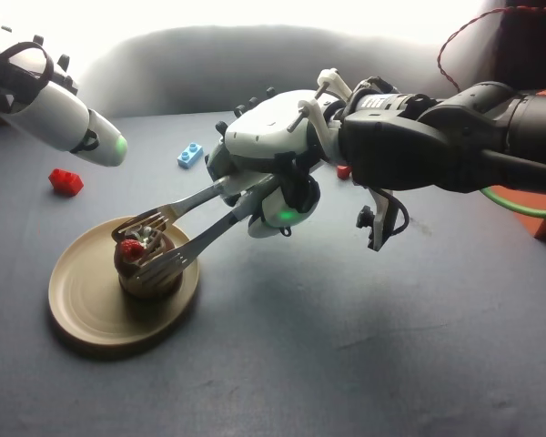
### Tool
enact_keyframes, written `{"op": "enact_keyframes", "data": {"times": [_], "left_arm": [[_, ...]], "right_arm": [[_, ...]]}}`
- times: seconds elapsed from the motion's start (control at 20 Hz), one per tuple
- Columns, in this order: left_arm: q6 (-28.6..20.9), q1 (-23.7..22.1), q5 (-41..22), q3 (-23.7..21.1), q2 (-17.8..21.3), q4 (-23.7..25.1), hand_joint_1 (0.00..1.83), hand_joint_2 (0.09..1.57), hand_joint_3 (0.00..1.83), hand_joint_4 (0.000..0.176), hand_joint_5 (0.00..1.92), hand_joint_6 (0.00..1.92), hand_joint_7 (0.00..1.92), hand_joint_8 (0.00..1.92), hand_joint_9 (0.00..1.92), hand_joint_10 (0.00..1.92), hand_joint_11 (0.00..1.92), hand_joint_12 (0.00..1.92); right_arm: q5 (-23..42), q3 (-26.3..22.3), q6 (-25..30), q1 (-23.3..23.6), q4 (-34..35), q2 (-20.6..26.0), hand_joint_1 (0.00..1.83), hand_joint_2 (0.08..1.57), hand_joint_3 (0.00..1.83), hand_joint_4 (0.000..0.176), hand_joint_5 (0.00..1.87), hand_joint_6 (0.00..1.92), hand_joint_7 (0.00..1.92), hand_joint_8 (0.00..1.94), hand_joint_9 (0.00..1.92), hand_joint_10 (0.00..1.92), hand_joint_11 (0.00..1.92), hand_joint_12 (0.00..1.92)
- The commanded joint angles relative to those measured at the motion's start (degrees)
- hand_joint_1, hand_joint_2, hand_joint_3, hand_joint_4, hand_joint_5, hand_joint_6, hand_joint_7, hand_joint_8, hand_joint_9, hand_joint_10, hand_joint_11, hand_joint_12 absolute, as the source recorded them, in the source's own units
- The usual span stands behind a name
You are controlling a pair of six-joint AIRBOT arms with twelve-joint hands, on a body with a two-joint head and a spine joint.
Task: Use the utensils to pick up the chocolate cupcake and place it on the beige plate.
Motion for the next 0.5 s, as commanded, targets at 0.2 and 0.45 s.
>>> {"op": "enact_keyframes", "data": {"times": [0.2, 0.45], "left_arm": [[0.3, -0.5, -2.3, 0.0, 0.6, 3.3, 0.05, 1.08, 0.0, 0.0, 0.0, 0.0, 0.0, 0.0, 0.0, 0.0, 0.0, 0.0], [0.3, -0.5, -2.3, 0.1, 0.6, 3.3, 0.03, 1.08, 0.0, 0.0, 0.0, 0.0, 0.0, 0.0, 0.0, 0.0, 0.0, 0.0]], "right_arm": [[6.1, 0.2, 0.4, 1.0, 0.3, 0.4, 1.07, 1.27, 0.0, 0.0, 0.67, 1.44, 0.39, 1.43, 0.37, 1.56, 0.35, 1.67], [6.1, 0.2, 0.5, 1.0, 0.3, 0.4, 1.07, 1.26, 0.0, 0.0, 0.69, 1.42, 0.38, 1.42, 0.32, 1.6, 0.29, 1.82]]}}
